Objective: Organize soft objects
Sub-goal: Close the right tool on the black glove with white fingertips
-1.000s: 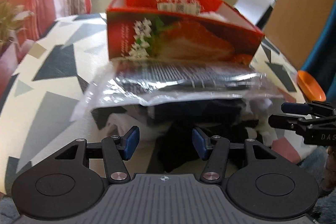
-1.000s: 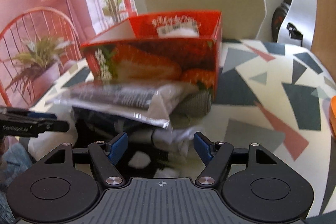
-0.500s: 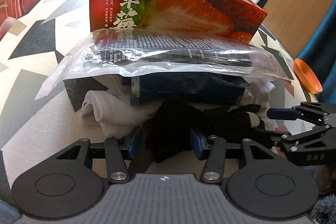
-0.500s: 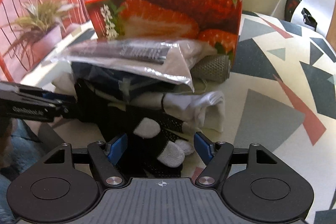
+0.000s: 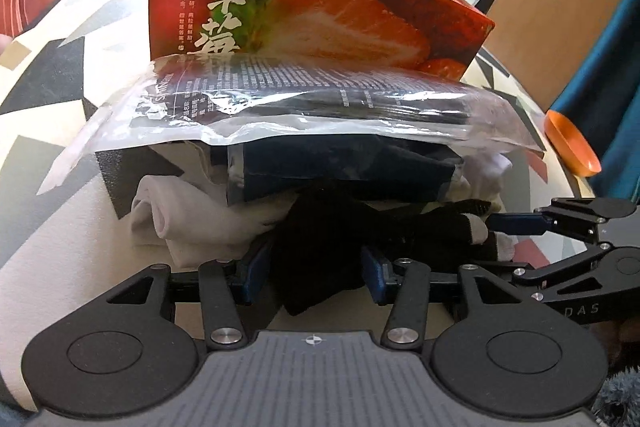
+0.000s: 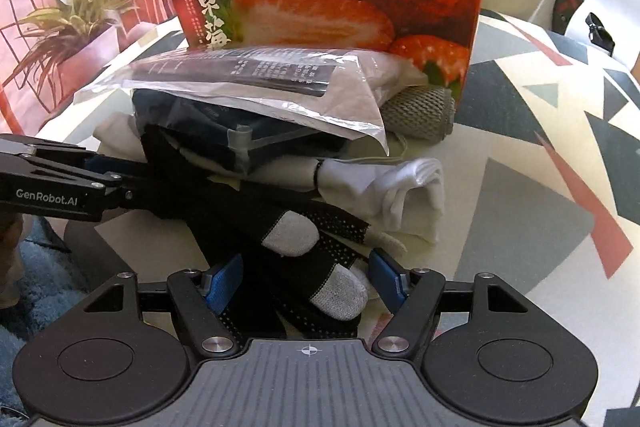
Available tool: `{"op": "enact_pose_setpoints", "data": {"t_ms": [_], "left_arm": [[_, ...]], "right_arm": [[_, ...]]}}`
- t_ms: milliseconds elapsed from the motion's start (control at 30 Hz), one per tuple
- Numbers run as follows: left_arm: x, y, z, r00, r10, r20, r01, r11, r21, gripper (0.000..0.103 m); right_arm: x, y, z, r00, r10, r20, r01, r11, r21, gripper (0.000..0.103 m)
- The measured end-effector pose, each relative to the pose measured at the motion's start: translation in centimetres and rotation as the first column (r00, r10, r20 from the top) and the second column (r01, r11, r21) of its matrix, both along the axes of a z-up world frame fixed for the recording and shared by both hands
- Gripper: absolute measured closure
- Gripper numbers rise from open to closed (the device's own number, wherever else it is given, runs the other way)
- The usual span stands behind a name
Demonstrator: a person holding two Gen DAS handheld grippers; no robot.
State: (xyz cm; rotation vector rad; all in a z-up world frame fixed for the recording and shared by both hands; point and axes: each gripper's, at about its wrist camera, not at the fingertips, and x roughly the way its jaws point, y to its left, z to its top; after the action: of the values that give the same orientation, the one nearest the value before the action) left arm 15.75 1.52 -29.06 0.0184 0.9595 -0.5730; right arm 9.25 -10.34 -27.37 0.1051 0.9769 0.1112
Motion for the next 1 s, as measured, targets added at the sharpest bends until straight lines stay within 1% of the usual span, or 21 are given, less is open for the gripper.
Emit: {"op": "enact_pose_setpoints", "data": {"t_ms": [67, 133, 167, 200, 267, 367, 467, 533, 600, 667, 700, 833, 1000], "left_arm": [[-0.2, -0.3, 0.0, 1.0, -0.011, 0.011, 0.011, 1.0, 0.018, 0.051], [-0.3, -0.4, 0.0, 1.0, -0.016, 0.015, 0.015, 1.0, 0.022, 0.057], [-0.4, -0.3, 0.0, 1.0, -0.015, 0.014, 0.015, 1.0, 0.02, 0.062], [-0.3, -0.2, -0.1, 1.0, -0.016, 0.009, 0.016, 1.0, 0.014, 0.069], [-0.3, -0.2, -0.2, 1.0, -0.023, -0.006, 0.023, 1.0, -0.004, 0.074], [-0.5, -0.2, -0.2, 1.0, -0.029, -0.006, 0.029, 1.0, -0.004, 0.081], [-0.7, -0.2, -0.2, 1.0, -0.029, -0.004, 0.029, 1.0, -0.003, 0.084], [-0.7, -0.1, -0.2, 1.0, -0.026, -0.004, 0.026, 1.0, -0.004, 0.084], [-0.8, 0.1, -0.2, 1.0, -0.022, -0.005, 0.022, 1.0, -0.007, 0.085], [-0.9, 0.2, -0.1, 1.0, -0.02, -0.004, 0.02, 1.0, -0.008, 0.086], [-1.0, 0.2, -0.1, 1.0, -0.019, -0.003, 0.019, 1.0, -0.009, 0.086], [-1.3, 0.5, 0.3, 1.0, -0.017, 0.005, 0.017, 1.0, -0.009, 0.087], [-1.9, 0.8, 1.0, 1.0, -0.012, 0.028, 0.013, 1.0, -0.015, 0.087]], "right_arm": [[0.0, 0.1, 0.0, 1.0, 0.001, -0.002, -0.001, 1.0, -0.007, 0.037], [0.0, 0.0, 0.0, 1.0, 0.001, -0.003, -0.001, 1.0, -0.007, 0.037], [0.0, 0.0, 0.0, 1.0, 0.0, -0.004, 0.0, 1.0, -0.007, 0.037], [0.1, 0.0, 0.0, 1.0, 0.0, -0.005, 0.0, 1.0, -0.007, 0.037], [0.1, 0.1, 0.0, 1.0, 0.003, -0.006, -0.003, 1.0, -0.01, 0.037], [0.0, 0.2, 0.0, 1.0, 0.007, -0.005, -0.007, 1.0, -0.016, 0.039], [-0.1, 0.1, 0.0, 1.0, 0.008, -0.002, -0.008, 1.0, -0.015, 0.049], [-0.2, 0.0, 0.1, 1.0, 0.01, 0.001, -0.01, 1.0, -0.004, 0.064], [-0.3, 0.0, 0.2, 1.0, 0.0, 0.002, 0.0, 1.0, -0.006, 0.071], [-0.5, -0.3, 0.2, 1.0, -0.007, 0.003, 0.007, 1.0, 0.012, 0.075], [-0.5, -0.3, 0.2, 1.0, -0.009, 0.003, 0.008, 1.0, 0.015, 0.079], [-0.8, -0.3, 0.4, 1.0, -0.008, 0.014, 0.008, 1.0, 0.029, 0.087], [-1.4, -0.2, 1.0, 0.999, -0.011, 0.046, 0.008, 0.999, 0.045, 0.089]]}}
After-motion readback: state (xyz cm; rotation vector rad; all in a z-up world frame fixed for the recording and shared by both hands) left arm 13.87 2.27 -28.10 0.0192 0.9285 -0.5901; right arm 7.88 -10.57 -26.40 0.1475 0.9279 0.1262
